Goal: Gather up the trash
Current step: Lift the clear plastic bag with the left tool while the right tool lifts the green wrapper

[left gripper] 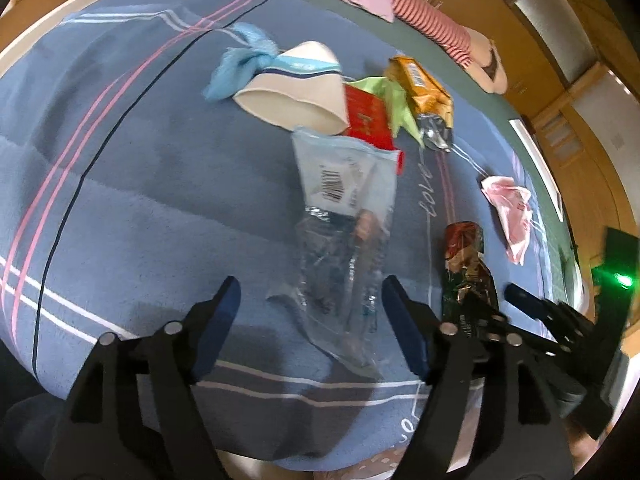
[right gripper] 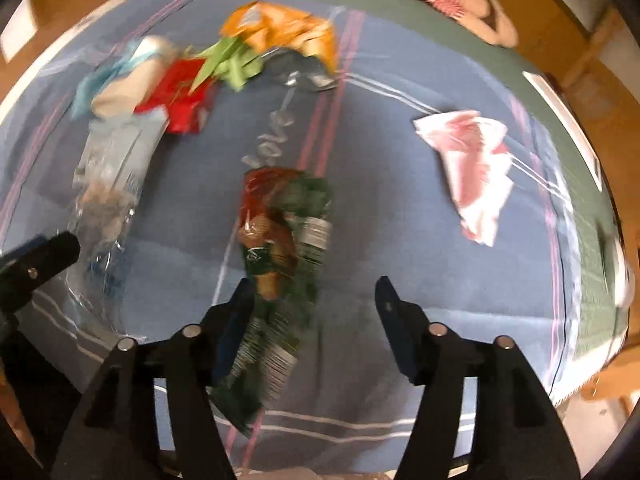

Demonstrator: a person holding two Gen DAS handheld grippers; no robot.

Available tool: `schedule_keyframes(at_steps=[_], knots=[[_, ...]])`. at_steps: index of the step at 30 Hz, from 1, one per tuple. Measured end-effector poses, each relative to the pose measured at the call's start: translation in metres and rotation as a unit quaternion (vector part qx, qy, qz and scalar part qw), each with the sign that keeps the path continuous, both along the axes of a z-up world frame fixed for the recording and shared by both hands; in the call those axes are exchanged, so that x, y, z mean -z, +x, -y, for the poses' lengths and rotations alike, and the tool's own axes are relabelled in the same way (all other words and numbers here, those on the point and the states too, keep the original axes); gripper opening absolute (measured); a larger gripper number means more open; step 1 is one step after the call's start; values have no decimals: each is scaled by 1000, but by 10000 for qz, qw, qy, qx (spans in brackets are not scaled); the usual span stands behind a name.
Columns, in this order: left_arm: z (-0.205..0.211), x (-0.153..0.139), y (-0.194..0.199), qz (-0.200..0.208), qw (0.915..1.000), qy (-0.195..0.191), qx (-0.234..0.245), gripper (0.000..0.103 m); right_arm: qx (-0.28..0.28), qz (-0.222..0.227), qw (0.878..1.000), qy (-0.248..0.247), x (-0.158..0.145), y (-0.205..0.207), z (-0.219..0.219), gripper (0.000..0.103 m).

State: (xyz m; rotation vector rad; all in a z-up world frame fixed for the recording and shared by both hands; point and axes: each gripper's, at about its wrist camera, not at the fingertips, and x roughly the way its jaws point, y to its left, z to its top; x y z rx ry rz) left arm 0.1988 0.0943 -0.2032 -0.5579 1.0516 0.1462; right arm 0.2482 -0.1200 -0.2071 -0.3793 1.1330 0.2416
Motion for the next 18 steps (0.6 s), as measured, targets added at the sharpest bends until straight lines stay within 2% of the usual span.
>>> schedule_keyframes(at_steps=[3,6,10,14,18], knots=[[1,5,1,-122,9999,-1,12,80,29,93,9999,34,1,-4,3,67],[4,8,1,-223,9997,27,62,83,-83,143,9997,-157,12,-11,-4,67],[10,10,2,-284,9991,266,173,84,-124,28,9998,-134,28,-9,-21,65],[16,11,6,-303,9980,493,267,84,-94,-12,9999,86,29,-11,-22,42],[19,11,8,-320,9967,673,307,84,-86,105,9999,57,24,-16,-21,36]])
